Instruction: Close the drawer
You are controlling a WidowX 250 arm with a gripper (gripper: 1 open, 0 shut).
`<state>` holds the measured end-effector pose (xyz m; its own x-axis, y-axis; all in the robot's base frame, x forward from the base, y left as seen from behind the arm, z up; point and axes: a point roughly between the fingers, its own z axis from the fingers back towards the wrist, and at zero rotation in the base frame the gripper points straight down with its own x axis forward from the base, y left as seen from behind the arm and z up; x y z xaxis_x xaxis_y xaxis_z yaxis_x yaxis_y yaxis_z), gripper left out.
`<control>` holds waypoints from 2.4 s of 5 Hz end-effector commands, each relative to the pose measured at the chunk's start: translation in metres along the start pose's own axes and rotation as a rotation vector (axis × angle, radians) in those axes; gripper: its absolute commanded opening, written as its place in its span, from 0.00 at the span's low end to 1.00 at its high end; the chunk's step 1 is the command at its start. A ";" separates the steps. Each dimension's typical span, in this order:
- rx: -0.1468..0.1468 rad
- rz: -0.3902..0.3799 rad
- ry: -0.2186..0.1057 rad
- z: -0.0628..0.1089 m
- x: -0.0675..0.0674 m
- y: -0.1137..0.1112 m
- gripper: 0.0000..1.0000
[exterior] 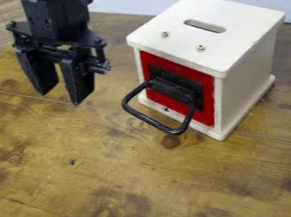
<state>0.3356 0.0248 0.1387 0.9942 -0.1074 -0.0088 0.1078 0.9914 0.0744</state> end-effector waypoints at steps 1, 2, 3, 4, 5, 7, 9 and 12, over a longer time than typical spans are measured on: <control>0.031 0.025 -0.013 0.000 -0.001 0.017 1.00; 0.058 0.033 0.021 -0.014 0.003 0.028 1.00; 0.061 0.040 0.051 -0.026 0.011 0.032 0.00; 0.046 0.070 0.061 -0.031 0.017 0.030 0.00; 0.019 0.058 0.054 -0.025 0.018 0.018 0.00; -0.017 0.040 0.011 -0.006 0.013 0.004 0.00; -0.022 0.031 0.025 -0.010 0.011 0.006 1.00; -0.029 0.019 0.046 -0.016 0.009 0.008 1.00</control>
<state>0.3458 0.0306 0.1021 0.9893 -0.0906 -0.1141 0.0955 0.9947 0.0384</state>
